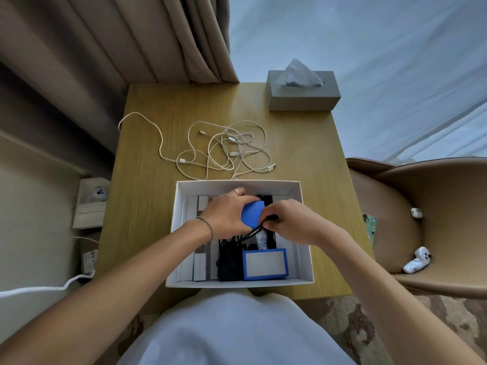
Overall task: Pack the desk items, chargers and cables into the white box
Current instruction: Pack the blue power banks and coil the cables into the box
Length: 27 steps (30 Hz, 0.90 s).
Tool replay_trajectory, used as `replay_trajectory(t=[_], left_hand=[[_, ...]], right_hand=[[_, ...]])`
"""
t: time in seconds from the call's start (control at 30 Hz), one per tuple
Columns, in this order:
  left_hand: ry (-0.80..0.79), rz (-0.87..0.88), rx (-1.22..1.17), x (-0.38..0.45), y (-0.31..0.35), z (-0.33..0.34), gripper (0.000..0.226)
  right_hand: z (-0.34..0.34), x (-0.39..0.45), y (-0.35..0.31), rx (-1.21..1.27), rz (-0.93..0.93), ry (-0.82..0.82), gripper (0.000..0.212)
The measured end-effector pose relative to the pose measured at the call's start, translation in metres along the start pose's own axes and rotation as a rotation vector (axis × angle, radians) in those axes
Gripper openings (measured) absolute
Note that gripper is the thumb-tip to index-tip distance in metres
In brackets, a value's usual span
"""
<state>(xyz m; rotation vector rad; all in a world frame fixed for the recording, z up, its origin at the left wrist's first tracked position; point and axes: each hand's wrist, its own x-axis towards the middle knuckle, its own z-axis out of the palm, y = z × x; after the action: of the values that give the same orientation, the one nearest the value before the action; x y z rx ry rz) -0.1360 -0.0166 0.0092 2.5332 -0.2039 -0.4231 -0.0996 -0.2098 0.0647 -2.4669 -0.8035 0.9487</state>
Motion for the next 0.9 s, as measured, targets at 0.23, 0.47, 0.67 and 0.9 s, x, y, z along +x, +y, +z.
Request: replay_trajectory(t=[0.23, 0.47, 0.67, 0.9], left_hand=[[-0.063, 0.04, 0.081, 0.003, 0.004, 0.025, 0.068], [-0.029, 0.048, 0.07, -0.002, -0.002, 0.039, 0.068], [-0.009, 0.017, -0.002, -0.009, -0.007, 0.039, 0.068], [0.115, 0.074, 0.04, -0.022, -0.005, 0.032, 0.05]], right_hand=[[0.003, 0.0, 0.009, -0.193, -0.055, 0.067, 0.023], [0.015, 0.005, 0.016, -0.357, -0.185, 0.224, 0.014], [0.016, 0.016, 0.02, -0.397, -0.169, 0.094, 0.017], [0.031, 0.018, 0.02, -0.588, -0.051, -0.022, 0.012]])
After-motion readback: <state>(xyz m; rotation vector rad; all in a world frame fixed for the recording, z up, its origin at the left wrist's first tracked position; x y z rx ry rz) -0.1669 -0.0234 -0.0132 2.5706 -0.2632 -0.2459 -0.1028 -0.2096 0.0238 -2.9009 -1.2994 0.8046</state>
